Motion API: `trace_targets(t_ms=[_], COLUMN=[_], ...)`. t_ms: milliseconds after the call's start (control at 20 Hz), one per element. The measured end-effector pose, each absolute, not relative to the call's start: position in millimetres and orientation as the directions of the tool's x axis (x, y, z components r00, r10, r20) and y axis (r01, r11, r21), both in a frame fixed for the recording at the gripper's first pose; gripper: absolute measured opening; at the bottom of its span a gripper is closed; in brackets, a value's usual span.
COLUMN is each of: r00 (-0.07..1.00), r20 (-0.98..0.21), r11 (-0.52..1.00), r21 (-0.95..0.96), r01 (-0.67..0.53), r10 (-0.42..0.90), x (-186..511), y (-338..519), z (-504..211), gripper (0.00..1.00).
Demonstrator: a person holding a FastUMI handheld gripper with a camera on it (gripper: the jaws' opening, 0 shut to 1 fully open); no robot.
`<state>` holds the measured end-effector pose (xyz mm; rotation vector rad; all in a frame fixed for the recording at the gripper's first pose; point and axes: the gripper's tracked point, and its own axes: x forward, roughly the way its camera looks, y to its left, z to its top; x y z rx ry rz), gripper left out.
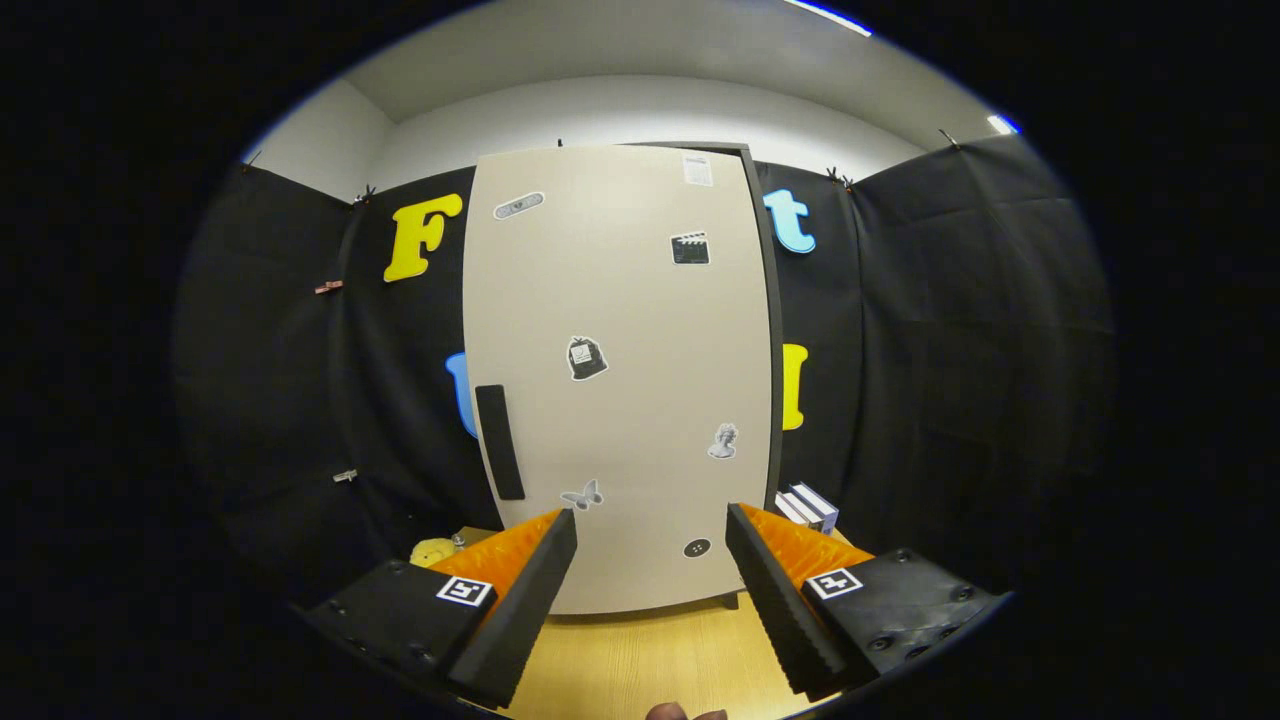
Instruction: Open the shoe cabinet door, grab the shoes and put them into the shoe cabinet, then close the shoe cabinet door.
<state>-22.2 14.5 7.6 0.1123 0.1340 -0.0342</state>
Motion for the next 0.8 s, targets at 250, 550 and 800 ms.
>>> trace_targets(t_ms=[250, 550, 800], r00=[0.990, 0.990, 0.990], r20=[-0.137, -0.135, -0.135], r11=[0.993, 0.993, 0.993], r21=[0.109, 0.109, 0.111], r01=[0.042, 0.045, 0.051], r10=[-0.027, -0.030, -0.036], x=[-20.1, -27.4, -28.2], y=[16.3, 17.2, 16.0], z=[5.8, 19.2, 18.6], gripper=[0.98, 0.98, 0.98])
